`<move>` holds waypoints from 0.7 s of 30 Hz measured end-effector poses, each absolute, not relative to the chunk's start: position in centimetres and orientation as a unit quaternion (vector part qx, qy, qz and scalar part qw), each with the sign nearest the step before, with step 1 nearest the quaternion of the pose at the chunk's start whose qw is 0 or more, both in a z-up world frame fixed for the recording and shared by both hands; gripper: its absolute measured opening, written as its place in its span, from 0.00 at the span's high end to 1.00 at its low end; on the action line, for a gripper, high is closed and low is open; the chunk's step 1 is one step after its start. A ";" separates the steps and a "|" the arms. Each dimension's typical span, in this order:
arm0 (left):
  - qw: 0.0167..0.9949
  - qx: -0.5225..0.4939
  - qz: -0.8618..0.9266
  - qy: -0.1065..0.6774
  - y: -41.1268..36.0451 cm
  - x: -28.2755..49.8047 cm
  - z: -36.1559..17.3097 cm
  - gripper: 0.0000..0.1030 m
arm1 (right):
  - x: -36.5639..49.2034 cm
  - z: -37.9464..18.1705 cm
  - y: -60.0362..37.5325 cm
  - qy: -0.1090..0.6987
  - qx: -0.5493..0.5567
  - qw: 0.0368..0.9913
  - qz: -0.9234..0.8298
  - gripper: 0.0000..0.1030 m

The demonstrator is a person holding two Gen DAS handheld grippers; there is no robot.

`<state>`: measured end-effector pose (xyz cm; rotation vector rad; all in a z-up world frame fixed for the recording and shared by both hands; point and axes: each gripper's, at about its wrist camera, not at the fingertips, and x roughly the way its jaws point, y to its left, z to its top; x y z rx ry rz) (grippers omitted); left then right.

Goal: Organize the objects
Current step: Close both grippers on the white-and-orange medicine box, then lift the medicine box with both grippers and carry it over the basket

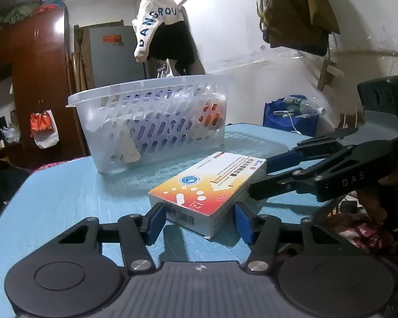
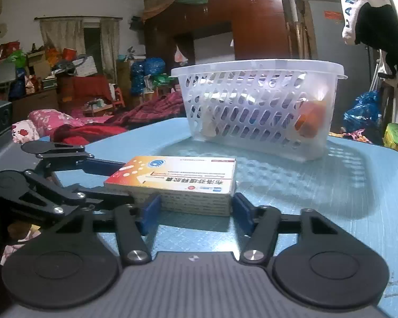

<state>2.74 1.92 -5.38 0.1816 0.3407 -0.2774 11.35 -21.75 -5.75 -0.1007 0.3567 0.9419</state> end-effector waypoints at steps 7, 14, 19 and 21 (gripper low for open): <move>0.975 0.103 -0.125 0.155 1.7 2.5 -5.2 0.46 | 10.6 -5.9 -21.7 0.159 -0.062 0.882 0.440 0.56; 0.978 0.091 -0.132 0.136 2.4 2.2 -4.7 0.47 | 10.1 -5.9 -21.6 0.152 -0.061 0.884 0.438 0.64; 0.979 0.090 -0.143 0.116 2.4 2.0 -3.9 0.47 | 9.7 -5.2 -21.8 0.138 -0.060 0.891 0.429 0.64; 0.979 0.087 -0.148 0.106 2.5 1.9 -3.3 0.47 | 9.4 -4.6 -21.9 0.131 -0.062 0.894 0.425 0.64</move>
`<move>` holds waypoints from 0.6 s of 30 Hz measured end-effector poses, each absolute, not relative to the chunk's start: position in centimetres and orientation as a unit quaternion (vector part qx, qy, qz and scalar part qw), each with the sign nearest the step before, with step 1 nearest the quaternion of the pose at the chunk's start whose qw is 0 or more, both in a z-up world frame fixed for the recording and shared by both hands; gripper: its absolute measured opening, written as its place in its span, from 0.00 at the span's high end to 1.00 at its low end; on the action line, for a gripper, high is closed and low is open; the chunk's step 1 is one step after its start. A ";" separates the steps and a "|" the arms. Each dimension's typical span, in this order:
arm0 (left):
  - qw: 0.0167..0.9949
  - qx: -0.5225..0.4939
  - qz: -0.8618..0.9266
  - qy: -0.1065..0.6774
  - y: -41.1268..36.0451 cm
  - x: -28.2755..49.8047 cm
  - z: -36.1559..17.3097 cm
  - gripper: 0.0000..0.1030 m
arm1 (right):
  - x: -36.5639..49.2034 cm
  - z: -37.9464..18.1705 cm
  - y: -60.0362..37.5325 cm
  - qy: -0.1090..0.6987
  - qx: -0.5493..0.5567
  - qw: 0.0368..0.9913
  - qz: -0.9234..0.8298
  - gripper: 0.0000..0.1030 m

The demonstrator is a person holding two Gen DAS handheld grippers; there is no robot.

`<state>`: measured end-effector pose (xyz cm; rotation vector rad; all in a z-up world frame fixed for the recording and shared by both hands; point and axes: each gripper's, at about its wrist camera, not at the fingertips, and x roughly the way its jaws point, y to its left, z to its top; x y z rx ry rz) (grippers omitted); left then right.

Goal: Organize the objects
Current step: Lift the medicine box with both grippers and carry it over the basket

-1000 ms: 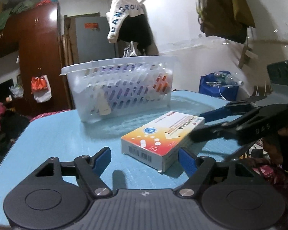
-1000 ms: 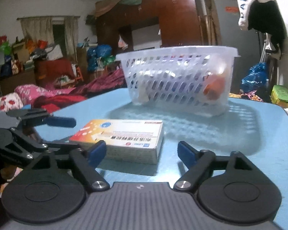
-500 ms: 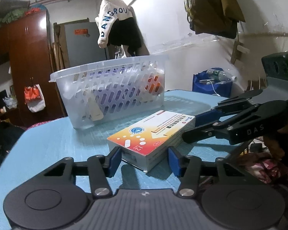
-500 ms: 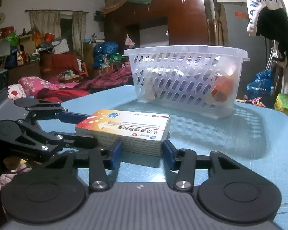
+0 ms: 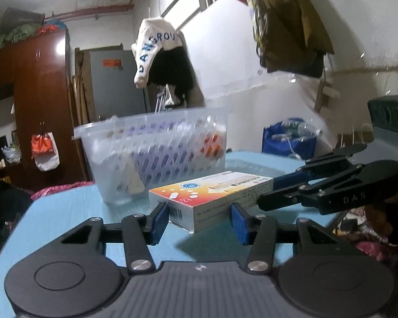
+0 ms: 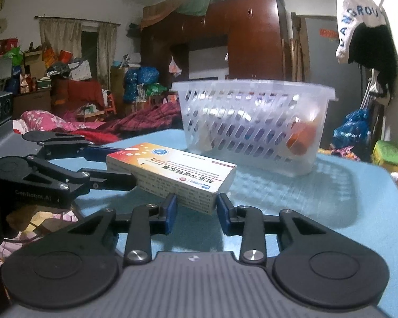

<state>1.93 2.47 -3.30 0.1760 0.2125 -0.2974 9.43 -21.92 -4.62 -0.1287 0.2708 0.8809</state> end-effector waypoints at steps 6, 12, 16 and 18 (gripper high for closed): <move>0.980 0.090 -0.159 0.078 1.9 1.5 -1.3 0.47 | 9.2 -2.9 -22.8 0.108 -0.056 0.898 0.423 0.65; 0.981 0.094 -0.163 0.054 1.4 2.2 0.9 0.47 | 9.5 -0.8 -23.0 0.084 -0.060 0.906 0.411 0.65; 0.981 0.093 -0.165 0.030 1.5 3.3 3.7 0.47 | 10.1 1.7 -22.3 0.058 -0.070 0.912 0.400 0.65; 0.981 0.097 -0.164 0.021 1.4 3.9 4.9 0.47 | 10.6 3.1 -22.0 0.045 -0.077 0.915 0.394 0.65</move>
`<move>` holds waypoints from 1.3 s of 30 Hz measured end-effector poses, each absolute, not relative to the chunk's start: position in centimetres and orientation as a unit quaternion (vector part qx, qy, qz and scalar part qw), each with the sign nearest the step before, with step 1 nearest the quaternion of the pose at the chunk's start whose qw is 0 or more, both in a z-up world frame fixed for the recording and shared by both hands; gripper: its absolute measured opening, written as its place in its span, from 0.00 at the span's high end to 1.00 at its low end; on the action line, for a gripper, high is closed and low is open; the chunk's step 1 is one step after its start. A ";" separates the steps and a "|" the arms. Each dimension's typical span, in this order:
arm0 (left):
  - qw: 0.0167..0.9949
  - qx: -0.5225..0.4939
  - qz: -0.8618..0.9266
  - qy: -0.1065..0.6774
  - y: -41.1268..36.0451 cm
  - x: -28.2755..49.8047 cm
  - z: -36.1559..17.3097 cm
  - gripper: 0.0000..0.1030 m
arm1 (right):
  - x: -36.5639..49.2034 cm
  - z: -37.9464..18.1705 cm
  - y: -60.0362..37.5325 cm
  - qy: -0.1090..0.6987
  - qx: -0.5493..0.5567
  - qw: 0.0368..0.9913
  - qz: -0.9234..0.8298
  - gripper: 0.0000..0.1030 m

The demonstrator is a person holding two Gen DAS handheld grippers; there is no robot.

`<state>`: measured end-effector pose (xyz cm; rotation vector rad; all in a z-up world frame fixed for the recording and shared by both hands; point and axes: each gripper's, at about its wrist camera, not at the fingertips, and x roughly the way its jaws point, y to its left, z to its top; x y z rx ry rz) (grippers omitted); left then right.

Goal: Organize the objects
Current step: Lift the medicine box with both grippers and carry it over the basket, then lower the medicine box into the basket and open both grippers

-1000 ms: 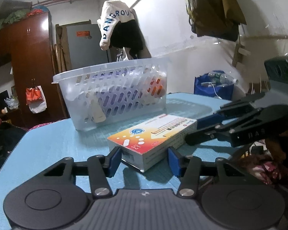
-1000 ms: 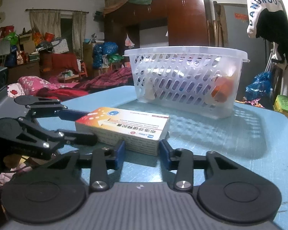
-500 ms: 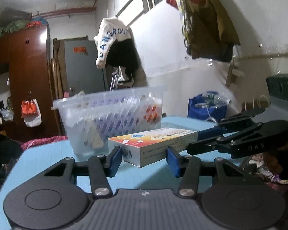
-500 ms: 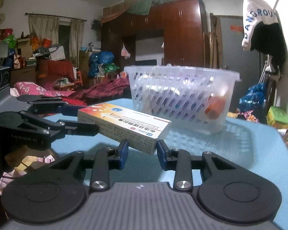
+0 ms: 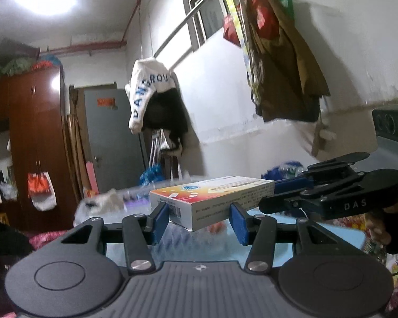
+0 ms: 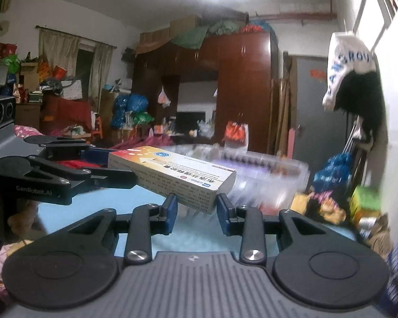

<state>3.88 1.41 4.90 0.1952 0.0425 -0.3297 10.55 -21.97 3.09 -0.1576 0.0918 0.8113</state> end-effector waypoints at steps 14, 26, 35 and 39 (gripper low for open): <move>0.984 0.100 -0.139 0.051 1.1 14.5 10.3 0.49 | 18.8 8.5 -18.9 0.059 -0.080 0.928 0.360 0.65; 0.981 0.079 -0.111 0.137 1.6 22.3 7.7 0.44 | 23.5 5.5 -16.8 0.123 -0.089 0.936 0.316 0.65; 0.988 0.055 -0.039 0.142 5.1 20.0 8.3 0.22 | 22.1 4.8 -19.6 0.137 -0.035 0.948 0.284 0.00; 0.990 0.042 -0.024 0.133 7.8 17.0 10.6 0.07 | 20.5 6.1 -20.9 0.132 -0.018 0.946 0.295 0.00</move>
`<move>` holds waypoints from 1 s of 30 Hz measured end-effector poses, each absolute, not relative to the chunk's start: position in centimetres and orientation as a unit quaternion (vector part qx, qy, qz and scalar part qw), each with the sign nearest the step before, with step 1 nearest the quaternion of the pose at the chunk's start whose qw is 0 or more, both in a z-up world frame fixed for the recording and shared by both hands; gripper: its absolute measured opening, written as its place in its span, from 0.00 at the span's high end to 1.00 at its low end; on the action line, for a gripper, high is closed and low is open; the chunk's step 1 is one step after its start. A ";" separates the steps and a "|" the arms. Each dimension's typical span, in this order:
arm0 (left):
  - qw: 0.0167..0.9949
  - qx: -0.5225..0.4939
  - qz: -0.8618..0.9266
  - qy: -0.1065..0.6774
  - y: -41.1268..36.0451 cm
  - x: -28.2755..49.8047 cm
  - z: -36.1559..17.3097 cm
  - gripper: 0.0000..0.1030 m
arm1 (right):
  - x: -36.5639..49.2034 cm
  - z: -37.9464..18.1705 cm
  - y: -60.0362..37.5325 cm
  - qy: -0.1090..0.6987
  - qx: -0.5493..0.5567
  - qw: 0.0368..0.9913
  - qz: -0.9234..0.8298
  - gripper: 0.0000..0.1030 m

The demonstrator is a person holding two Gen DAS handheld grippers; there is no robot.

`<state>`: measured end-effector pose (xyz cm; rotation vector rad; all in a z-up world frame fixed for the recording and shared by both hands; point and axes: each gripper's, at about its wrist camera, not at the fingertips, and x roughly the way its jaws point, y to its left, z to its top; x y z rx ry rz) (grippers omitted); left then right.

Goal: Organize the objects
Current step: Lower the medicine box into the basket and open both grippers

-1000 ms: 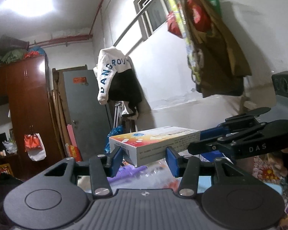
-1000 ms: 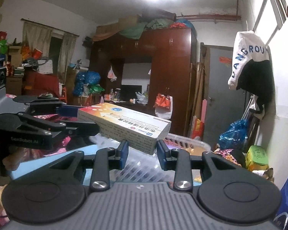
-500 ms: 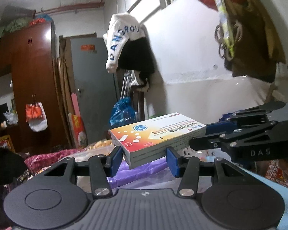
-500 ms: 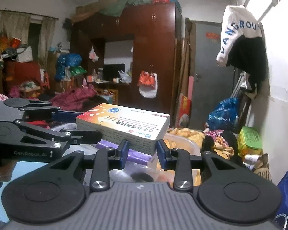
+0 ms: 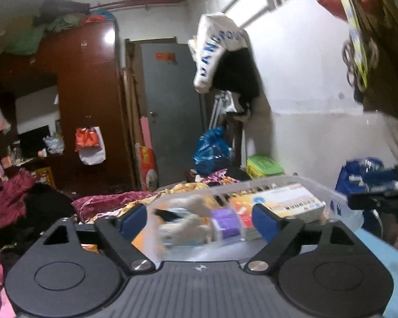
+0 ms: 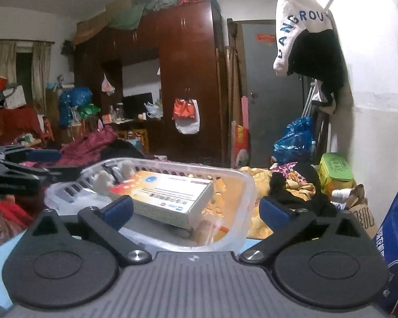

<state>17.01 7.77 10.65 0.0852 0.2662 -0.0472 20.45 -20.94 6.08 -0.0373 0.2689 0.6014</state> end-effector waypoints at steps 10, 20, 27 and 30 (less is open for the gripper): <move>0.984 -0.009 0.019 0.178 13.5 13.3 14.8 0.05 | 21.4 10.8 -23.3 0.189 -0.009 0.949 0.251 0.00; 0.984 -0.033 -0.049 0.167 9.6 11.2 8.2 0.05 | 16.6 8.6 -22.3 0.160 -0.009 0.946 0.283 0.00; 0.986 0.010 -0.061 0.157 6.4 9.9 7.7 0.05 | 17.3 6.5 -20.3 0.194 -0.013 0.929 0.315 0.00; 0.985 0.006 -0.073 0.155 6.3 9.1 7.6 0.05 | 17.4 5.9 -20.1 0.198 -0.020 0.929 0.313 0.00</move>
